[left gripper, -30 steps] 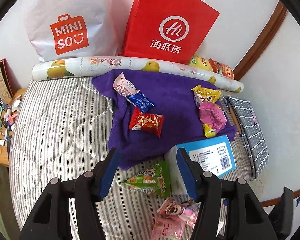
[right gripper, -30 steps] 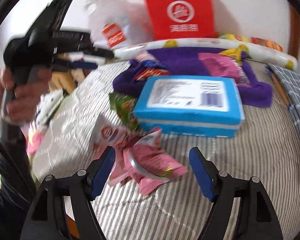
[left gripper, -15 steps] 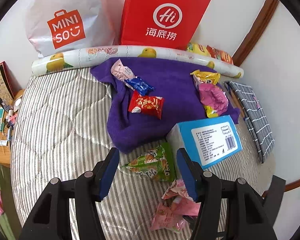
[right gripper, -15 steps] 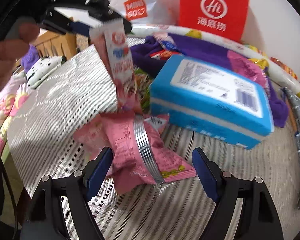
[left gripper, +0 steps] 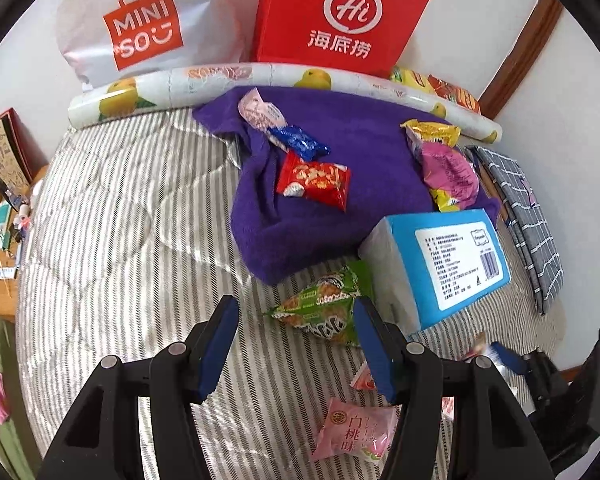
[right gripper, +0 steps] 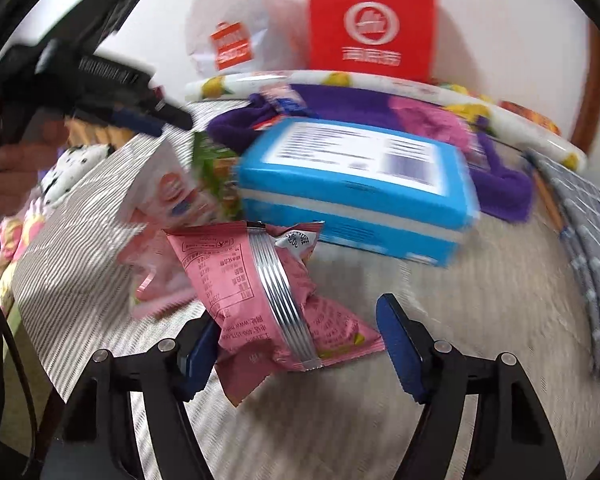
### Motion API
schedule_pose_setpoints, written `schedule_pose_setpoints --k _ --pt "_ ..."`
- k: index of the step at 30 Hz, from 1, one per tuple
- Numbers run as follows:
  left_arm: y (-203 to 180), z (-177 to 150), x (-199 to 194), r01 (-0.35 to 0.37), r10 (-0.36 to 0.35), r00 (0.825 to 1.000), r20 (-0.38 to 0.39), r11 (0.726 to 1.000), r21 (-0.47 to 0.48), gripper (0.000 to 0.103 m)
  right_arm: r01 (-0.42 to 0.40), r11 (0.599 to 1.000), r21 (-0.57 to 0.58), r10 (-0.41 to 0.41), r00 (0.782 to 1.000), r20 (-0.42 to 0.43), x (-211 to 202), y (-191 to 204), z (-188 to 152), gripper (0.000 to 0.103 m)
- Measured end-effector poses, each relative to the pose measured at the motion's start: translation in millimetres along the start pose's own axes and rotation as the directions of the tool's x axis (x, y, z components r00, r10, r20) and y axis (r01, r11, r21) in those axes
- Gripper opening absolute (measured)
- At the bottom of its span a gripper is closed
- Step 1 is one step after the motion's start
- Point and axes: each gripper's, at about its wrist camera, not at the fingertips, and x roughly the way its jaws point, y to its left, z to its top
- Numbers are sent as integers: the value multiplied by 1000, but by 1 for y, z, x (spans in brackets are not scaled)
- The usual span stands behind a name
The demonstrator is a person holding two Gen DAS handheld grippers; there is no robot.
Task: Organize snacks
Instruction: 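Grasp the pink bread bag with the right tool while the left tool grasps the green chip bag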
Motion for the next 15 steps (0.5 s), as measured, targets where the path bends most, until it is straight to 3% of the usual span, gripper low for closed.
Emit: schedule_pose_setpoints --k 6,11,15 --pt "-15 -6 16 26 -25 999 -21 999 39 57 85 989 120 -85 996 -6 -9 -43 -12 73" --pt "-26 -5 29 18 -17 1000 -19 998 61 57 101 964 245 -94 995 -40 3 -73 -18 74" --pt "-40 -8 41 -77 74 997 24 988 136 60 63 947 315 -63 998 -11 3 -84 -22 74"
